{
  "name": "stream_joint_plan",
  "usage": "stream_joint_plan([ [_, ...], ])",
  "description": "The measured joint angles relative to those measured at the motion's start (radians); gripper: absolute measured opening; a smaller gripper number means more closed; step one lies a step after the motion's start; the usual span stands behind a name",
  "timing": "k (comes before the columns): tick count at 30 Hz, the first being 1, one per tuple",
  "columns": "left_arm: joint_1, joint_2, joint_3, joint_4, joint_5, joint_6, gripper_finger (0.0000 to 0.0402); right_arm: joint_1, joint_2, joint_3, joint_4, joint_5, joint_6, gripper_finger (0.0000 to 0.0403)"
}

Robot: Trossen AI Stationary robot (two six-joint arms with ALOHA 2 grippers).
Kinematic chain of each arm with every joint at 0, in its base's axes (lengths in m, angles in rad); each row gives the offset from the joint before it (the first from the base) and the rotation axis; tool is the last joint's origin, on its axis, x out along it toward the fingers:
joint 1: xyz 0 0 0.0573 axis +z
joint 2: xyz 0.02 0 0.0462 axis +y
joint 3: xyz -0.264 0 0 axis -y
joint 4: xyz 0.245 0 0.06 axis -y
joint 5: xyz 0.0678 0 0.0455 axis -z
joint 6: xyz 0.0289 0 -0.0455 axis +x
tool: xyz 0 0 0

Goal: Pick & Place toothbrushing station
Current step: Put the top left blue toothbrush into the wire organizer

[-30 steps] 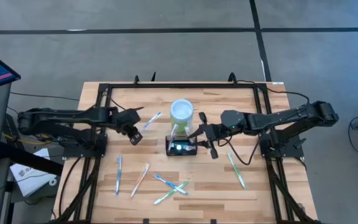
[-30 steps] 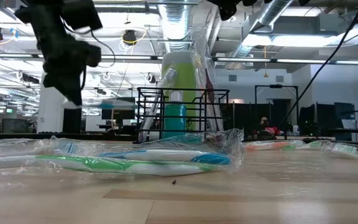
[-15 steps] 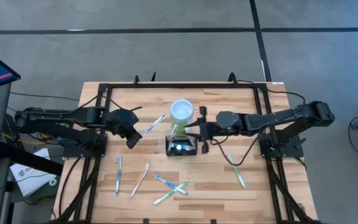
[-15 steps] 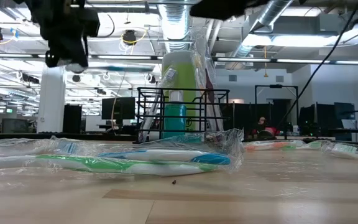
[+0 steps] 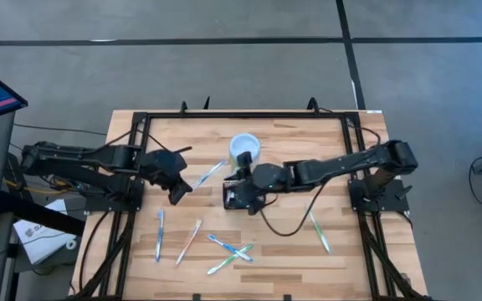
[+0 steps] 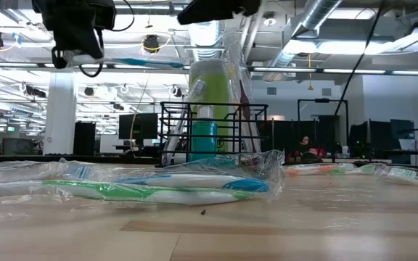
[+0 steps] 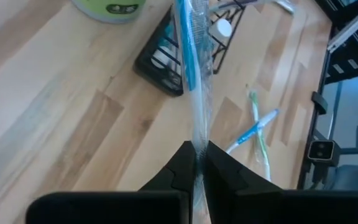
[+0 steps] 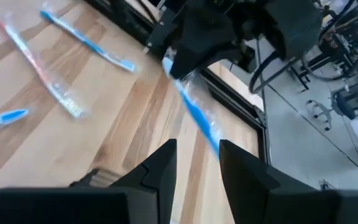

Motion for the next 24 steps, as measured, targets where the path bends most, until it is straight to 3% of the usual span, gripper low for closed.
stream_joint_plan([
  [14, -0.063, 0.0, 0.0, 0.049, 0.026, -0.044, 0.0011, 0.019, 0.207, 0.265, -0.19, 0.101, -0.101, 0.0116],
  [24, -0.062, 0.0, 0.0, 0.088, 0.044, -0.044, 0.0012, 0.03, 0.207, 0.275, -0.155, 0.112, -0.136, 0.0181],
])
